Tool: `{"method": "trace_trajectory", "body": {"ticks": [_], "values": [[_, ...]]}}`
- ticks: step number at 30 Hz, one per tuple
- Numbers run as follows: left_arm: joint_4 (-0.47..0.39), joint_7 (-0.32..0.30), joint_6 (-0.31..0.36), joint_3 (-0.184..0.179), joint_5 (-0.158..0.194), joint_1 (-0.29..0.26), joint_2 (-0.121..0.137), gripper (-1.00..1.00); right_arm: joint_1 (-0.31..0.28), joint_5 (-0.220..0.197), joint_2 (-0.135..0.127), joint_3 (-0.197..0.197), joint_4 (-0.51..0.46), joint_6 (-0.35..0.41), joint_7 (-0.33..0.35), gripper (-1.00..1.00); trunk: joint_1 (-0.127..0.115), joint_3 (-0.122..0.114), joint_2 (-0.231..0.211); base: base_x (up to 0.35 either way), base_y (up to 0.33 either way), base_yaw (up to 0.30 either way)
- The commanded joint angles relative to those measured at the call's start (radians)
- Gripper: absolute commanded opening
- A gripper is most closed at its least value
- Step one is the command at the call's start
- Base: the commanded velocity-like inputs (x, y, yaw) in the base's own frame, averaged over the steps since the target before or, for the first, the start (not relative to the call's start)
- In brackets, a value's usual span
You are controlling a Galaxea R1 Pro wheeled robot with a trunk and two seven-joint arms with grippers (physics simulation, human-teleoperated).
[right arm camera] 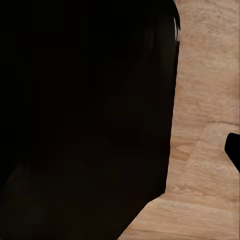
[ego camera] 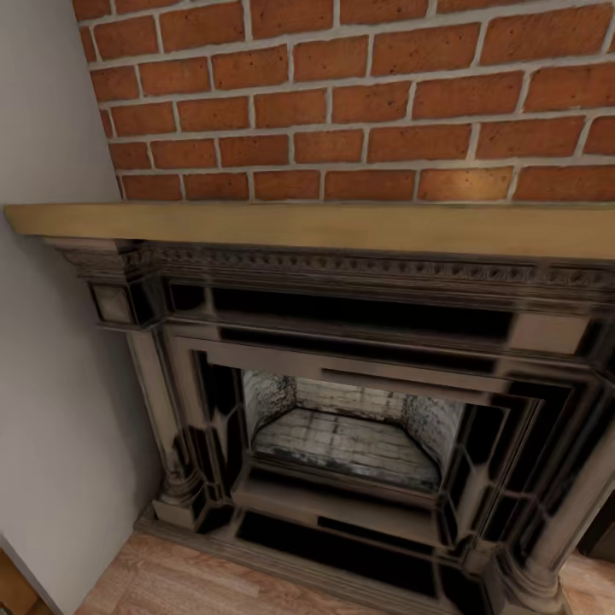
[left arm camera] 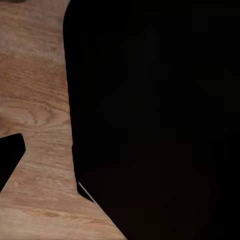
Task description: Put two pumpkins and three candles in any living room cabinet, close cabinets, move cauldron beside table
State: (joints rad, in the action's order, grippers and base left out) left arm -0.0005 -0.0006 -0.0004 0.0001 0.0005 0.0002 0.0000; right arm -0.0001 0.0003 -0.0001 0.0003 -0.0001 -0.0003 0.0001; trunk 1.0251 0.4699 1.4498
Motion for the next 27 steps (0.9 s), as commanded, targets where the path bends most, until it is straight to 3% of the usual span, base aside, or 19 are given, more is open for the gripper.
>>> {"method": "trace_trajectory", "body": {"ticks": [1,11,19,27], "values": [[-0.005,-0.005,-0.004,0.001,0.005,0.006,-0.006,1.0,-0.006,0.003,-0.002,0.004,-0.006,-0.003,0.001,1.0,0.0,0.0,0.0,0.0,0.0,0.0],[-0.017,-0.007,-0.003,0.001,0.006,0.012,-0.006,1.0,-0.061,0.002,-0.002,0.003,-0.012,-0.002,0.002,1.0,0.0,0.0,0.0,0.0,0.0,0.0],[-0.017,-0.007,-0.003,0.001,0.006,0.012,-0.006,1.0,-0.061,0.001,-0.001,0.002,-0.011,-0.001,0.003,1.0,0.0,0.0,0.0,0.0,0.0,0.0],[-0.017,-0.007,-0.003,0.001,0.006,0.012,-0.006,1.0,-0.061,0.001,-0.001,0.003,-0.011,-0.003,0.003,1.0,0.0,0.002,0.0,0.0,0.0,-0.231]]}}
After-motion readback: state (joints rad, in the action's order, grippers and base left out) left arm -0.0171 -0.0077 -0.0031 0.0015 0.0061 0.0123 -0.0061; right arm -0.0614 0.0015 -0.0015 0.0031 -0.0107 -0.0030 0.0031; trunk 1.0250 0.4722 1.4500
